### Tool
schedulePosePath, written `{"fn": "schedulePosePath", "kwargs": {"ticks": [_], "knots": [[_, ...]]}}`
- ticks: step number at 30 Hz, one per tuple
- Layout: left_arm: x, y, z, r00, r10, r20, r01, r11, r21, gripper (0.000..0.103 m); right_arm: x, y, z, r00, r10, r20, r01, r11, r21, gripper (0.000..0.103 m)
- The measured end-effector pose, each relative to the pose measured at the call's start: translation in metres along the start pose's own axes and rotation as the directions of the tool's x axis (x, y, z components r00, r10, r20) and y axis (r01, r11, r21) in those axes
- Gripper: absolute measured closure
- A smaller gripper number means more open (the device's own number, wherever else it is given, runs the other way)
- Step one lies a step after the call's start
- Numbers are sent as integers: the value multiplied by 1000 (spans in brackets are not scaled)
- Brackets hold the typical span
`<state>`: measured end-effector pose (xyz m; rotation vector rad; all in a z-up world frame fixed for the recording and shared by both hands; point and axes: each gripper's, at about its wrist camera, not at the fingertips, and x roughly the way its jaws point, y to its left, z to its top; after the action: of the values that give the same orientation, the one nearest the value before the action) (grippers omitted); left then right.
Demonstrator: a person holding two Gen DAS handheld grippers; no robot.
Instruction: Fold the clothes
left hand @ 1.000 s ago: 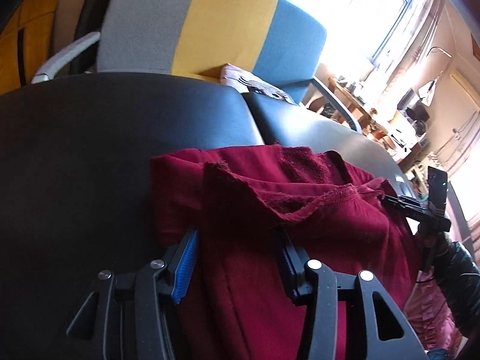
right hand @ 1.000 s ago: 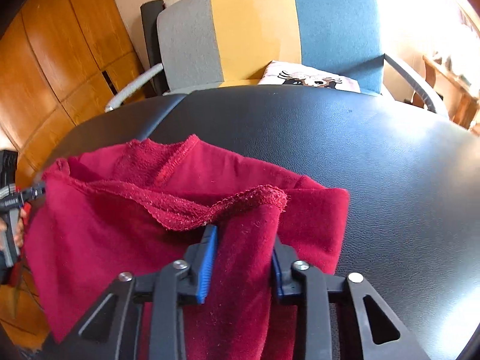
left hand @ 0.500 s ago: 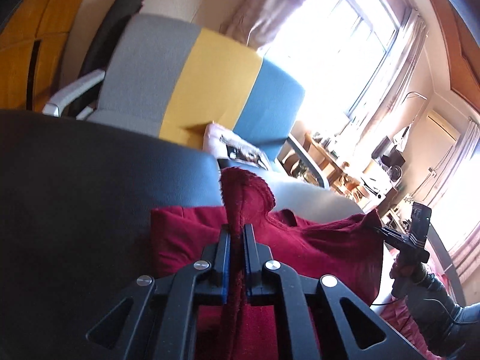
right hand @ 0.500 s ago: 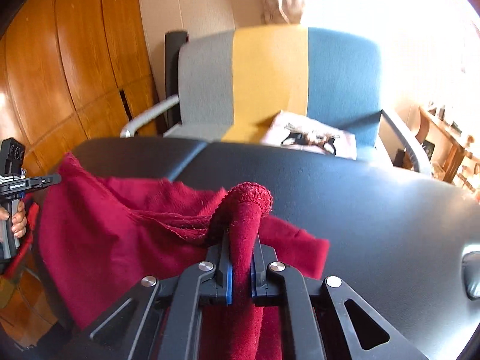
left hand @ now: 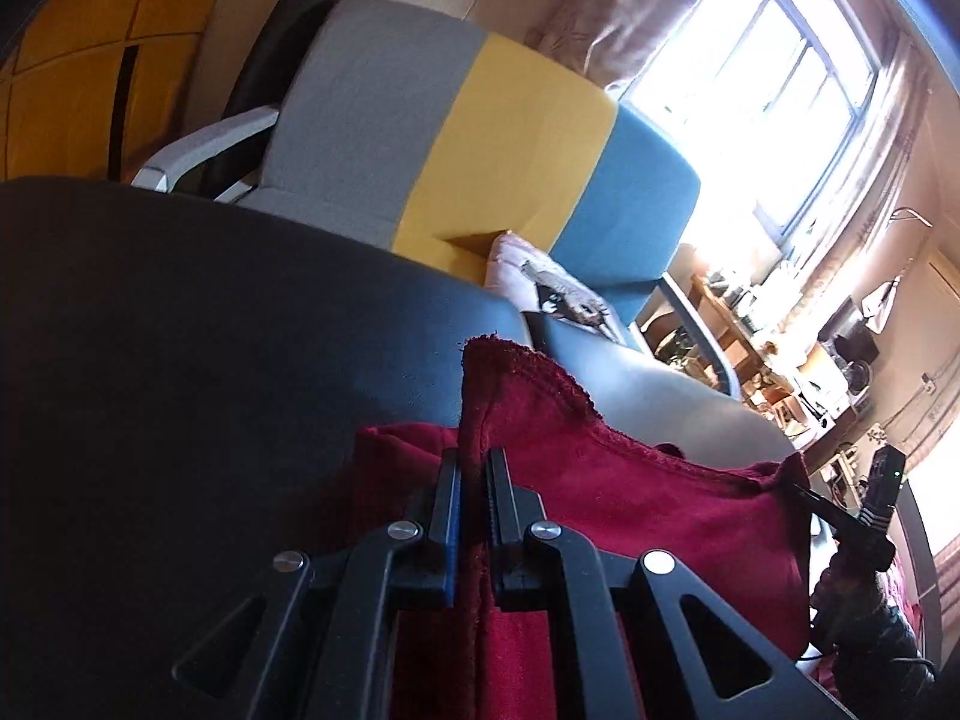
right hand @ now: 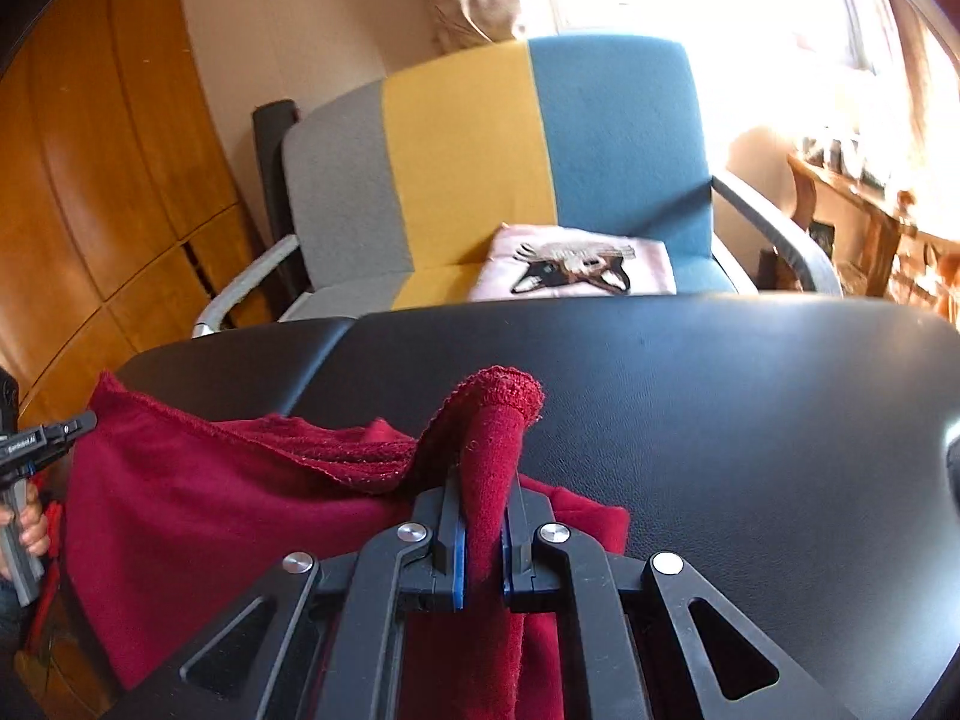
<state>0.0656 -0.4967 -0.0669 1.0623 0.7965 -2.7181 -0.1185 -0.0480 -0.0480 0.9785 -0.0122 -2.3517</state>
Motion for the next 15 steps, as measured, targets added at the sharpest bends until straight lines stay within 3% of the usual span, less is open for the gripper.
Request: {"fn": "schedulePosePath", "kwargs": {"ticks": [5,8,12,15], "knots": [[42,21,-16,992,92,-88,-96,995,-41,97,35,-13,-13,998,-29,-62,32,998,48,95],[46,19,-23,991,119,-60,-120,993,-8,96,52,-19,-21,994,-48,-98,53,997,54,95],[39,7,-19,979,190,-81,-188,982,24,90,51,-22,-24,993,-41,-107,48,997,67,93],[22,-8,-10,956,291,-30,-288,954,79,82,44,-20,-22,991,-42,-128,48,998,44,80]]}}
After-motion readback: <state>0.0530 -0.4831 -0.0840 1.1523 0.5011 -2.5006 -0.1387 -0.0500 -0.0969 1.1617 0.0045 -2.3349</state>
